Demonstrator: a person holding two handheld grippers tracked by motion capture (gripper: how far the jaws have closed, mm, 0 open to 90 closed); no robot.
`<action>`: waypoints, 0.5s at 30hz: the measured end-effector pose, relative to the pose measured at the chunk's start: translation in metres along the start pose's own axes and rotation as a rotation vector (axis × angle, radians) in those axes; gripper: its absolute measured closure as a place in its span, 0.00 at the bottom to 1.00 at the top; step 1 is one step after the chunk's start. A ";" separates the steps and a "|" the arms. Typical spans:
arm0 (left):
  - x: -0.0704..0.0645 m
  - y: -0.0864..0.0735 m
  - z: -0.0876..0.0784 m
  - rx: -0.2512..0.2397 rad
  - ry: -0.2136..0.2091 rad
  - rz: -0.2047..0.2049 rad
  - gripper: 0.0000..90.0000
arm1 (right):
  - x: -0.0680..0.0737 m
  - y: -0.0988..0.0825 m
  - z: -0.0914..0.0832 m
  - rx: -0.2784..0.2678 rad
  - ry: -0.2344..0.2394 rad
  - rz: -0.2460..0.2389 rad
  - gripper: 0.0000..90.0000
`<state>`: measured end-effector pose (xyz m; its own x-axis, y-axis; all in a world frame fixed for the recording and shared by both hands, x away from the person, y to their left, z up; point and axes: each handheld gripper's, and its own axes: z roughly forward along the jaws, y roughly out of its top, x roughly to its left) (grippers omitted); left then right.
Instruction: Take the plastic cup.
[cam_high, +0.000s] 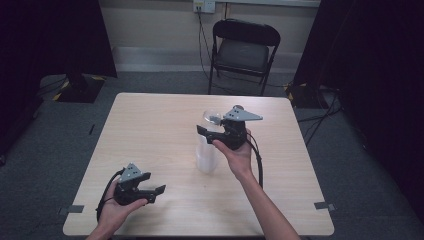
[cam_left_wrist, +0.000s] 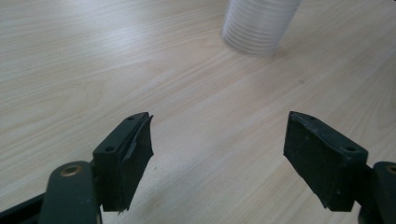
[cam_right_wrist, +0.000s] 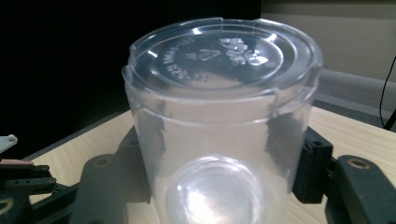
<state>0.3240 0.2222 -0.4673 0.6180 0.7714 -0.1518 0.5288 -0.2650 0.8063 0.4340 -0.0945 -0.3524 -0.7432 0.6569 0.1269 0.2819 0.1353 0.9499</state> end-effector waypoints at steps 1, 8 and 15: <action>0.000 0.000 0.000 0.000 0.000 0.000 0.26 | 0.000 0.001 -0.001 -0.011 0.005 0.003 0.43; -0.001 0.000 0.001 0.002 -0.005 0.010 0.26 | 0.000 0.008 -0.006 -0.036 0.000 0.012 0.43; -0.001 0.001 -0.001 0.002 -0.005 0.007 0.26 | -0.002 0.011 -0.011 -0.053 0.014 0.034 0.43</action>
<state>0.3236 0.2219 -0.4665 0.6246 0.7666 -0.1489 0.5253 -0.2714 0.8065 0.4319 -0.1018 -0.3390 -0.7421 0.6503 0.1627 0.2747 0.0737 0.9587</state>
